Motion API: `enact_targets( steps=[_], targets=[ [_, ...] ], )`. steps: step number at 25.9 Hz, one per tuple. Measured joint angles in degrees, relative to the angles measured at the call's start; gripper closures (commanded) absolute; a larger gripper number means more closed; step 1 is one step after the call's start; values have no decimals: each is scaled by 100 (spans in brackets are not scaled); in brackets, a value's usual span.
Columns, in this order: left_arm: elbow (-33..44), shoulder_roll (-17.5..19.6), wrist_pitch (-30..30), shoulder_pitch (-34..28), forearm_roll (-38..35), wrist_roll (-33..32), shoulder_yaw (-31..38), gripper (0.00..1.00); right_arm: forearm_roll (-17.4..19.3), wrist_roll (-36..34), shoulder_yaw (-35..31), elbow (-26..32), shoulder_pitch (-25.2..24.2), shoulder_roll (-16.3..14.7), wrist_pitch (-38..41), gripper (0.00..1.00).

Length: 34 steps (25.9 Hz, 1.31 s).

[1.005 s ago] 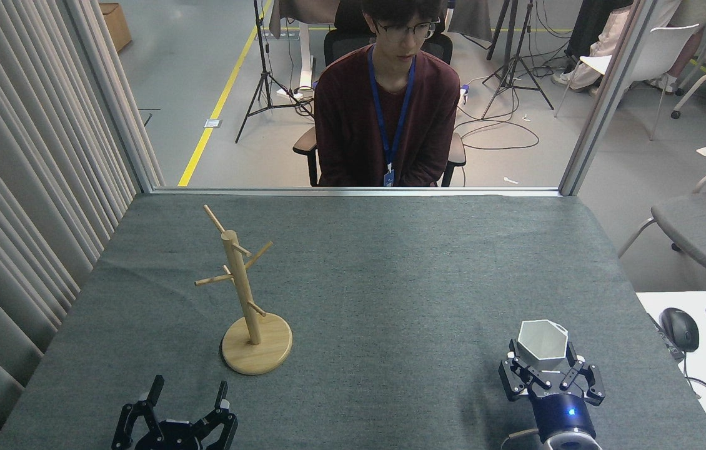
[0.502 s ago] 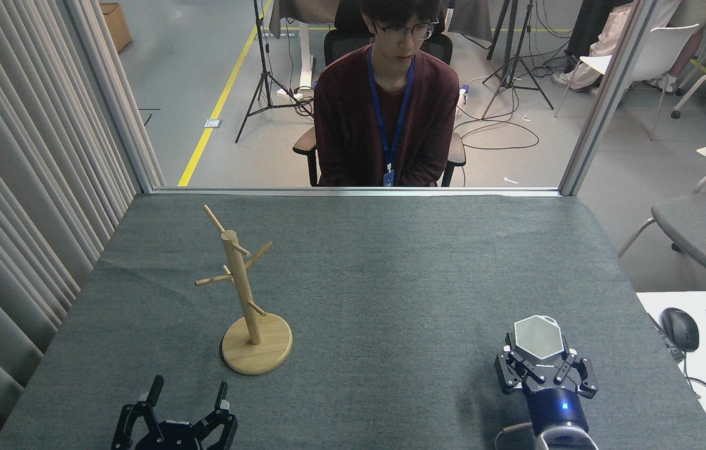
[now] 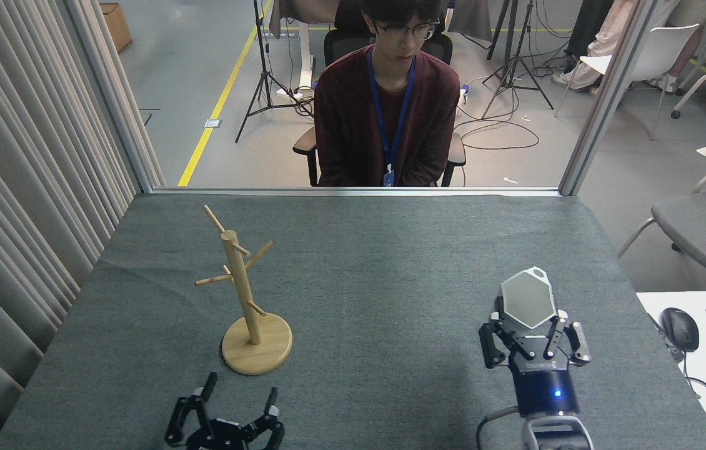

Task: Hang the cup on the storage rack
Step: 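Carry the cup with the right gripper toward the left gripper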

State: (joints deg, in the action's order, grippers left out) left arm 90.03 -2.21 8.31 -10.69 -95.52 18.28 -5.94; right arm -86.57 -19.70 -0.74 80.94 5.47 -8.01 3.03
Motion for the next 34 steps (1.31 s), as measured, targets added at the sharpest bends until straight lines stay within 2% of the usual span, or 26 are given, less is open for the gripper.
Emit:
enact_targets(
  steps=[3, 6, 10, 13, 17, 26, 34],
  targets=[
    [-401, -100, -33, 222, -512, 17, -480, 0, -107, 10, 542, 613, -257, 209, 2, 39],
    [-773, -204, -155, 495, -861, 20, -887, 0, -329, 32, 1042, 993, -537, 480, 1, 39],
    [-1088, -285, -358, 793, -995, 14, -1304, 0, -795, 56, 1481, 1163, -840, 829, -8, 38],
    [-1133, -303, -413, 870, -1018, 2, -1474, 0, -1009, 40, 1720, 1174, -995, 987, -24, 38],
    [-991, -304, -417, 892, -1021, -9, -1664, 0, -1176, -8, 1891, 1101, -1078, 1067, -50, 38],
    [-665, -312, -413, 924, -1024, -248, -1978, 0, -1253, -37, 2066, 912, -1156, 1076, -81, 37],
    [-685, -314, -423, 963, -1023, -284, -2014, 0, -1385, -170, 2329, 969, -1524, 1064, -128, 36]
  ],
)
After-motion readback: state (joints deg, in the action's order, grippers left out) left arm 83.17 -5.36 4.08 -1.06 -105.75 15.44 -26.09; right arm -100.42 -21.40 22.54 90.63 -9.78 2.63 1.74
